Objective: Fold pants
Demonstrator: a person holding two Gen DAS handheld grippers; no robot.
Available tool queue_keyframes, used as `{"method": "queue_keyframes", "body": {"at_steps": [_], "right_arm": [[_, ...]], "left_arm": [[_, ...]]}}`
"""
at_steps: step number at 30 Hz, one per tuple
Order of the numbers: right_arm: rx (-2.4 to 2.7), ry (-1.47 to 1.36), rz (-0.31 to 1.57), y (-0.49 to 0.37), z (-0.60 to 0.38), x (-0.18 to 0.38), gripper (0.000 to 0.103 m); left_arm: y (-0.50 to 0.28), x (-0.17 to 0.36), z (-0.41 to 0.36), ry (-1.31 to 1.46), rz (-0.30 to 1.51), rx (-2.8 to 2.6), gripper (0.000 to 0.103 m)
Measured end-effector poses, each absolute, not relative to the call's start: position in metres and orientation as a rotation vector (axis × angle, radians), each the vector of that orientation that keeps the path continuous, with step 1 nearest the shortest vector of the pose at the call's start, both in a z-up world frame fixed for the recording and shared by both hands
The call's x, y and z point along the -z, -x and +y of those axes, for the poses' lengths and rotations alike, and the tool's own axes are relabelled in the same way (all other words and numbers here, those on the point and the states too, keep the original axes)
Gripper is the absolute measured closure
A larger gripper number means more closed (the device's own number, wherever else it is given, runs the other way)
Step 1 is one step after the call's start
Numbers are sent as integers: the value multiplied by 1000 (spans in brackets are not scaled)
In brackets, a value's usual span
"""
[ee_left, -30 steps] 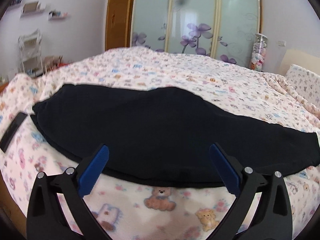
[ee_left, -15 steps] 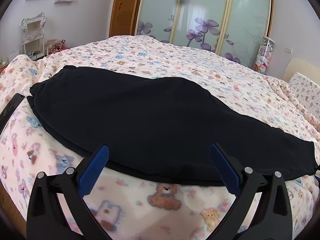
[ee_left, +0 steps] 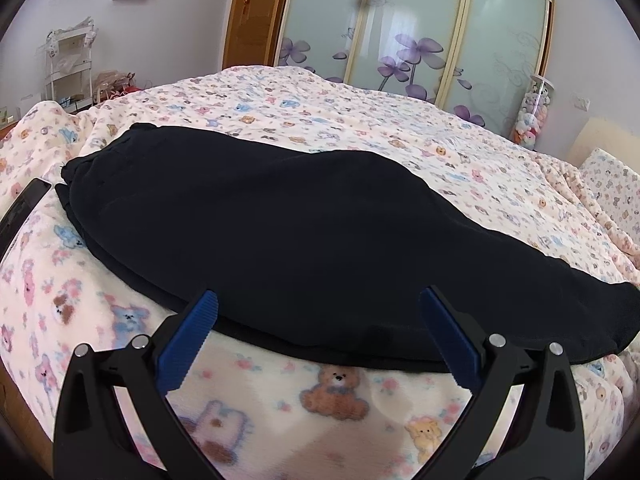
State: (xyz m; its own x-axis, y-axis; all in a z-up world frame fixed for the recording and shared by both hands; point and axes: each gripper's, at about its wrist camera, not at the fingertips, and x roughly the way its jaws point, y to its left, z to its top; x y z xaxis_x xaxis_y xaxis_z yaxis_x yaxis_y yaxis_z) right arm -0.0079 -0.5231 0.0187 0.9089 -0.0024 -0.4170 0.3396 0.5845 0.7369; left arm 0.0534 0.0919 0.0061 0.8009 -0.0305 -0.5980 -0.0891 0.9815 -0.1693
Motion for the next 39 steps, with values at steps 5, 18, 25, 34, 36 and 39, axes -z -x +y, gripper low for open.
{"method": "queue_keyframes", "body": {"at_steps": [5, 18, 25, 34, 36, 39], "right_arm": [[26, -823, 397, -30, -462, -61, 85], [-347, -632, 685, -125, -271, -40, 85], [-350, -648, 786, -139, -238, -4, 85], [-472, -584, 728, -138, -192, -25, 85], [-461, -523, 817, -142, -174, -7, 85], [-428, -502, 920, -145, -164, 25, 85]], "left_arm": [[-52, -8, 100, 225, 636, -60, 2], [-52, -7, 108, 267, 641, -61, 2], [-52, -8, 107, 268, 643, -53, 2], [-53, -9, 106, 270, 639, -53, 2], [-53, -9, 106, 272, 641, -55, 2], [-52, -8, 106, 275, 643, -55, 2]]}}
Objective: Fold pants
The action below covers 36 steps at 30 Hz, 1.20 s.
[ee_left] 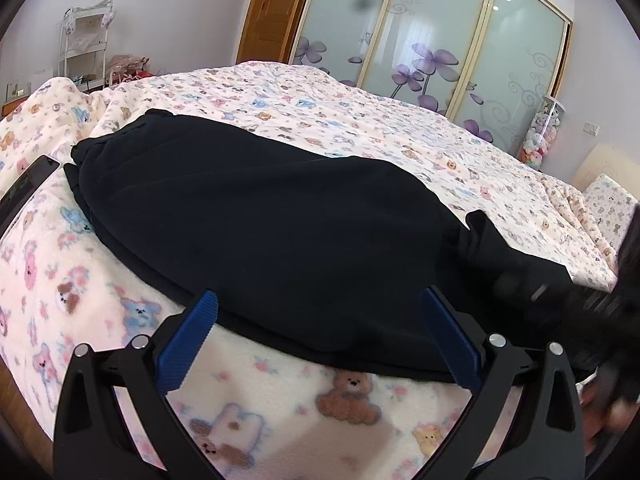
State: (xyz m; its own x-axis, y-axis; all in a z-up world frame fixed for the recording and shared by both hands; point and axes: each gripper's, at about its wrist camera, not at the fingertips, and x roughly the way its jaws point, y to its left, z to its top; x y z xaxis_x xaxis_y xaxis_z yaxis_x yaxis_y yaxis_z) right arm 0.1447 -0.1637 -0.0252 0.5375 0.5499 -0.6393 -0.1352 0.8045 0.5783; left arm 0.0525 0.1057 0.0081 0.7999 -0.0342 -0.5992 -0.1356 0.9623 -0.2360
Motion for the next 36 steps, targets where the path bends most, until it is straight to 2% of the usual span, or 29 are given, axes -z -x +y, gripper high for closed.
{"method": "queue_keyframes", "body": {"at_steps": [4, 6, 7, 9, 10, 15, 17, 19, 21, 24, 30, 32, 33, 36], "right_arm": [[-424, -437, 941, -142, -158, 34, 84], [-440, -333, 953, -139, -151, 28, 80], [-463, -309, 960, -138, -148, 25, 70], [-538, -360, 943, -133, -150, 17, 37], [-559, -402, 909, -130, -156, 11, 34], [-459, -619, 736, -140, -200, -8, 33], [-423, -690, 759, -152, -212, 0, 33], [-459, -744, 892, -166, -208, 25, 33], [-503, -647, 990, -164, -183, 44, 33], [-573, -450, 980, -145, -153, 34, 28], [-587, -655, 853, -145, -185, 16, 28], [-615, -682, 917, -150, -182, 25, 27], [-649, -671, 1003, -152, -170, 38, 24], [-641, -516, 974, -141, -157, 33, 24]], "left_arm": [[-53, -7, 106, 279, 647, -51, 2], [-52, -7, 106, 277, 648, -49, 2], [-52, -8, 106, 277, 647, -50, 2], [-52, -8, 106, 283, 640, -50, 2], [-53, -8, 108, 288, 638, -49, 2], [-53, -7, 108, 294, 639, -44, 2], [-52, -7, 108, 295, 637, -43, 2], [-52, -7, 108, 296, 640, -41, 2], [-52, -7, 108, 297, 644, -37, 2], [-51, -8, 108, 304, 641, -36, 2], [-52, -6, 110, 326, 647, -40, 2], [-52, -7, 110, 326, 647, -44, 2], [-52, -6, 110, 326, 648, -44, 2], [-51, -6, 111, 326, 651, -50, 2]]}}
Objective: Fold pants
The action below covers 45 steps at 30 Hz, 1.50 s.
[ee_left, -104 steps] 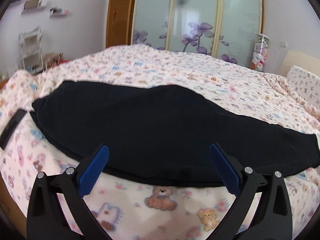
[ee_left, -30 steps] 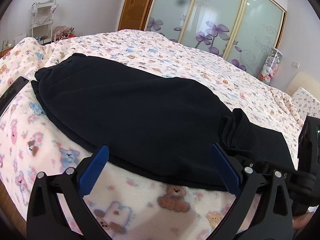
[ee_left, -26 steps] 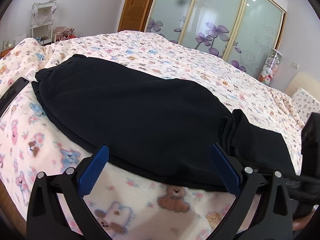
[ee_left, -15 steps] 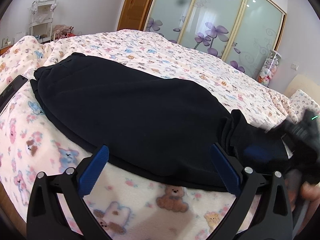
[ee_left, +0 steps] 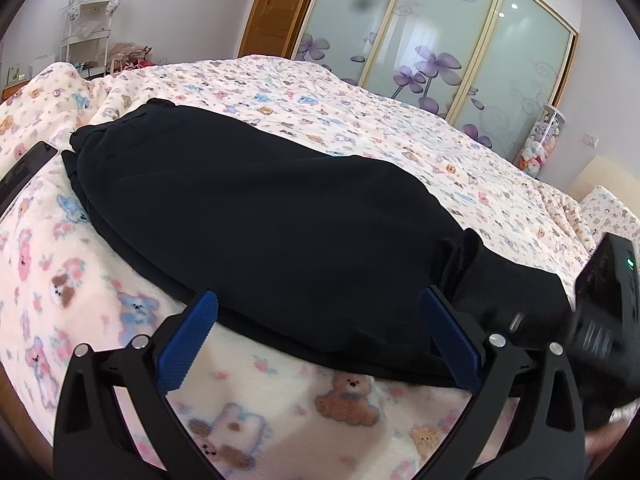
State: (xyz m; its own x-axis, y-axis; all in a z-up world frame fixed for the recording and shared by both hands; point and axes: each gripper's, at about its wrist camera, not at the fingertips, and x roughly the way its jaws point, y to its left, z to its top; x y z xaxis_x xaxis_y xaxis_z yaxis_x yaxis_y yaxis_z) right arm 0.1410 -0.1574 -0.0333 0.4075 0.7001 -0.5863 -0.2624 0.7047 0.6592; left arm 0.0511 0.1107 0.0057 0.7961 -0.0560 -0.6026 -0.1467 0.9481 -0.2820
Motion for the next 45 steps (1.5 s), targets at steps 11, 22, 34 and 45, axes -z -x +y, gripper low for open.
{"method": "queue_keyframes", "body": {"at_steps": [11, 22, 34, 45], "right_arm": [[-717, -746, 953, -126, -177, 35, 19], [-791, -882, 673, -64, -246, 37, 5], [-802, -854, 700, -65, -248, 41, 3], [-813, -842, 701, -65, -243, 40, 1]], "left_arm": [[-43, -8, 147, 461, 634, -118, 2], [-50, 2, 291, 912, 757, -26, 2], [-81, 10, 328, 1156, 755, 96, 2], [-101, 31, 339, 1152, 788, 53, 2]]}}
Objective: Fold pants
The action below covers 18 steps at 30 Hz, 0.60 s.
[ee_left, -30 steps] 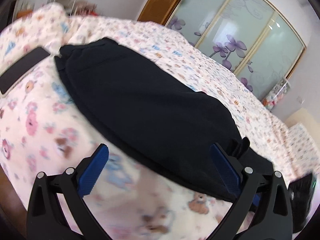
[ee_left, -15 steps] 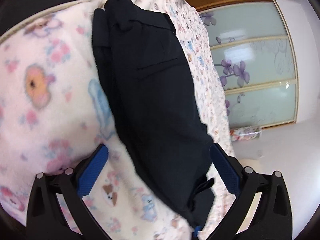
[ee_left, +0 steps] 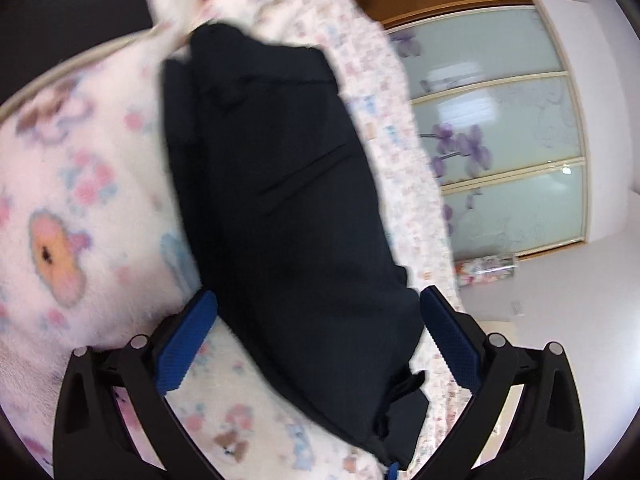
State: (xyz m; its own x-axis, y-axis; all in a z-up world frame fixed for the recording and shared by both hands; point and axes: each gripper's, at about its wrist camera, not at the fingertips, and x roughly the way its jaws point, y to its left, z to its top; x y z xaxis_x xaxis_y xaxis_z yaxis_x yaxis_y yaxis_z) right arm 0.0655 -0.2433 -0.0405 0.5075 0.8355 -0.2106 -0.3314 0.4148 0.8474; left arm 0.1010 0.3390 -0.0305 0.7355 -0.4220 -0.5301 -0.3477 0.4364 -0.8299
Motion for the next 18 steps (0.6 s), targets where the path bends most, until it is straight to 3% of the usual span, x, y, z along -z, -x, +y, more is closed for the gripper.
{"method": "queue_keyframes", "body": {"at_steps": [9, 14, 18], "right_arm": [[-815, -834, 703, -65, -243, 40, 1], [-816, -826, 706, -66, -242, 40, 1], [-815, -814, 709, -65, -241, 39, 1]], "left_arm": [[-115, 30, 343, 1183, 783, 68, 2], [-125, 8, 334, 1077, 680, 203, 2], [-133, 33, 340, 1125, 744, 125, 16]]}}
